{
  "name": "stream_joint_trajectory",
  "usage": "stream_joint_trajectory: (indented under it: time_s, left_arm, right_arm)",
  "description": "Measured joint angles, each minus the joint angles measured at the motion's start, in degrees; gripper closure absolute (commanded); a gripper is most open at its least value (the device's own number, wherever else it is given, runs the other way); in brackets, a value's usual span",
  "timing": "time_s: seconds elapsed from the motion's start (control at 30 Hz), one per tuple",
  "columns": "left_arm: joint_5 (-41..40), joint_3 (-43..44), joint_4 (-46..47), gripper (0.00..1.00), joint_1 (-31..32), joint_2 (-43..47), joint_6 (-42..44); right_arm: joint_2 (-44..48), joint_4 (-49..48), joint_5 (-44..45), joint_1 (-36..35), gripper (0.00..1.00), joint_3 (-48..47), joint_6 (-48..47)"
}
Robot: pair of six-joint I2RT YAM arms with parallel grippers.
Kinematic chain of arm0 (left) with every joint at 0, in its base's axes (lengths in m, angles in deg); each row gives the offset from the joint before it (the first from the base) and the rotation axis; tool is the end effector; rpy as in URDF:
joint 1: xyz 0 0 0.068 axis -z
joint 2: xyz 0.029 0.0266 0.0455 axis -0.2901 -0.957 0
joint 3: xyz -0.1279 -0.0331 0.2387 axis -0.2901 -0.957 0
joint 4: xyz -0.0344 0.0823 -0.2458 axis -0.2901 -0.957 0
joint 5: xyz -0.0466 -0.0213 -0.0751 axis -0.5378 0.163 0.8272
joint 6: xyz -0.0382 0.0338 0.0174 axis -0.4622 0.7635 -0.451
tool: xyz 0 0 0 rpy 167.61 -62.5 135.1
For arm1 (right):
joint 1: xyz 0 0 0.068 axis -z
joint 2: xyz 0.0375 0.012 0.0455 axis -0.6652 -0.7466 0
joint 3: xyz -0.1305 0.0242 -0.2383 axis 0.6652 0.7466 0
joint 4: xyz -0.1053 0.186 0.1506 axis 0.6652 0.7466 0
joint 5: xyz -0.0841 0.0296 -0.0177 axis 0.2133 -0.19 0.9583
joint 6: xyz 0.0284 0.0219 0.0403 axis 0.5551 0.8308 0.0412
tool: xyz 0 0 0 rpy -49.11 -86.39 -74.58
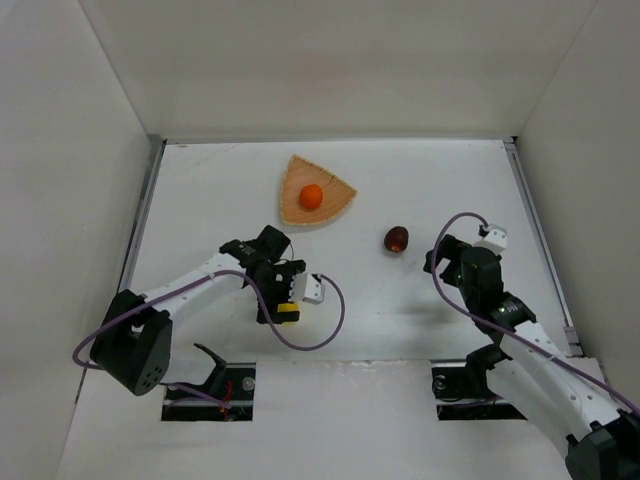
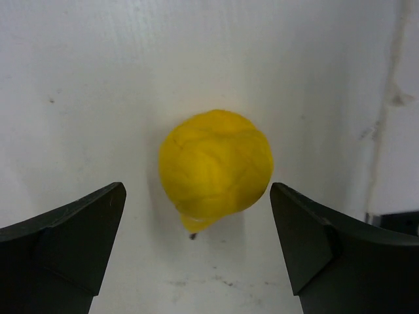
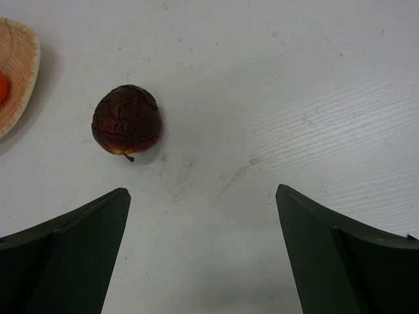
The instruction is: Place and organize the fake fruits in the fruit bowl
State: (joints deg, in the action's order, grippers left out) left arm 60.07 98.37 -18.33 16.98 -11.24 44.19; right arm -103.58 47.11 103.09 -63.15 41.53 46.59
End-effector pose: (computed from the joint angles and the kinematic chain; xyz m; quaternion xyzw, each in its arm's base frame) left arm 0.1770 -0.1358 0.1967 0.7256 0.6484 -0.1717 0.1534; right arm 0.1546 0.0469 0.2204 0.1782 0.8323 0.0862 0.5178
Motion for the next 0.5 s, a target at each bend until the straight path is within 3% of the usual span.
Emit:
stream_joint_trajectory:
  time_s: [0.17, 0.33, 0.43, 0.5]
  left_arm:
    - [-3.7, -2.6, 10.9, 0.21, 0.3, -1.0, -3.0]
    - [-4.8, -3.9, 15.3, 0.30, 1.0, -1.6, -4.8]
    - [-4.9, -5.6, 16.8, 0.52, 3.3, -1.6, -5.6]
    - [-4.9, -5.7, 17.9, 0.74, 4.5, -1.6, -6.5]
  right_arm:
    - [0.5, 0.0, 0.7, -1.4, 0.00, 0.0, 0.2]
    - [0.5, 0.0, 1.4, -1.9, 0.00, 0.0, 0.4]
    - [0.1, 0.0, 1.6, -1.9, 0.00, 0.0, 0.4]
    - [-0.2, 0.0, 1.7, -1.9, 0.00, 0.0, 0.4]
